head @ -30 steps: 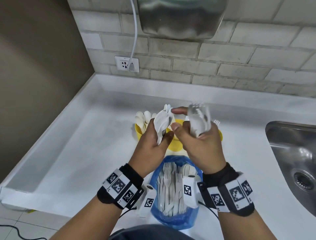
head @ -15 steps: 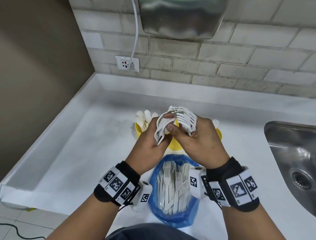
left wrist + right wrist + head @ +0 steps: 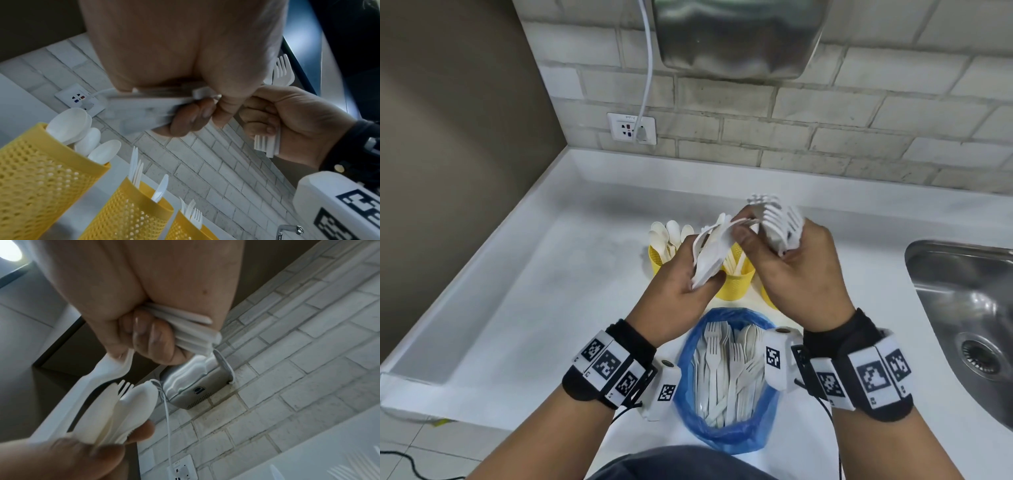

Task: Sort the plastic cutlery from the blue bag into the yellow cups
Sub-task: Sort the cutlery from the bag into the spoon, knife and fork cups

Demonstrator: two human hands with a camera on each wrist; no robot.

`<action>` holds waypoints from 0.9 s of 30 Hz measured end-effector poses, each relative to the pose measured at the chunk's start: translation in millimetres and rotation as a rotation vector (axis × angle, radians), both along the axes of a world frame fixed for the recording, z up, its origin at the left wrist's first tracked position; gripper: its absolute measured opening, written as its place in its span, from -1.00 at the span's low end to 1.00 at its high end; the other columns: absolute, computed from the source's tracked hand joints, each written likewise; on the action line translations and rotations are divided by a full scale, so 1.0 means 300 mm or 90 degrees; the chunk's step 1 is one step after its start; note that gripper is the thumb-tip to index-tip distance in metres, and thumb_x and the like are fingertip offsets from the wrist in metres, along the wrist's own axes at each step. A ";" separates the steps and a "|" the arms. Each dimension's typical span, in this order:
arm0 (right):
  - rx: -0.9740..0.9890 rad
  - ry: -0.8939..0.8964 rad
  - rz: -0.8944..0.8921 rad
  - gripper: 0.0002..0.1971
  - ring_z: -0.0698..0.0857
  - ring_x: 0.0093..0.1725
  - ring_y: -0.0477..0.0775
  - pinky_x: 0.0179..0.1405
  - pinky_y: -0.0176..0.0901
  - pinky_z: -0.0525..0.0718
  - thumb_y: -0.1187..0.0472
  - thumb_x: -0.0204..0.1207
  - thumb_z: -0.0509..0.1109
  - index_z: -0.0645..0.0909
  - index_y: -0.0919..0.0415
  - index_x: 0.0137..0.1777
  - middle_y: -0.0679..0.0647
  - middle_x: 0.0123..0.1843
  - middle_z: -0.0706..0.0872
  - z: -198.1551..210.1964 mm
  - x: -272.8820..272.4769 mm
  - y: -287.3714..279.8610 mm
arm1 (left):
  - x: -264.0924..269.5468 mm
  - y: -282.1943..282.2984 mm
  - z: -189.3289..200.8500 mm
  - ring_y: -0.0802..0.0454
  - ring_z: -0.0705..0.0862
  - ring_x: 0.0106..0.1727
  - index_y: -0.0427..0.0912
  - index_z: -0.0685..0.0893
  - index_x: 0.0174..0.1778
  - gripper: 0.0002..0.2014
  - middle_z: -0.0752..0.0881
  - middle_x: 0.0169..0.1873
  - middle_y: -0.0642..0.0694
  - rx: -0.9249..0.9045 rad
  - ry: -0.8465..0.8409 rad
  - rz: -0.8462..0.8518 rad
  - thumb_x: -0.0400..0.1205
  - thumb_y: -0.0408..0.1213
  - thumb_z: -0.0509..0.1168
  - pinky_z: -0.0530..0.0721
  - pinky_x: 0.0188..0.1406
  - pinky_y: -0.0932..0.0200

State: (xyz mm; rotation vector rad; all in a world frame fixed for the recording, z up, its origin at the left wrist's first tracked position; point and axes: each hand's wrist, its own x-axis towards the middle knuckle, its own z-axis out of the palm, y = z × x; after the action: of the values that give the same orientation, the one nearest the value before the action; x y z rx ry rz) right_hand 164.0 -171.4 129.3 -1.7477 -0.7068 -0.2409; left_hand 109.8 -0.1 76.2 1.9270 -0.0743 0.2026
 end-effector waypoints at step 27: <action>0.539 0.386 0.033 -0.78 0.35 -0.51 0.03 -0.55 -0.18 0.36 0.18 0.78 0.28 0.52 0.27 -0.10 0.10 -0.36 0.44 -0.018 -0.032 0.084 | 0.008 -0.013 0.007 -0.01 0.73 0.18 0.11 0.47 0.51 -0.53 0.74 0.12 0.00 -0.043 -0.015 0.041 0.70 -0.27 0.40 0.71 0.25 -0.10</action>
State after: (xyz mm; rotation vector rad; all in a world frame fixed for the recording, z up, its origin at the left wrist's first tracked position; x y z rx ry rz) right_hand 154.2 -146.1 124.0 -0.9028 -0.1474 0.0401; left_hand 112.1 -4.0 78.3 1.8610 -0.0210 0.2679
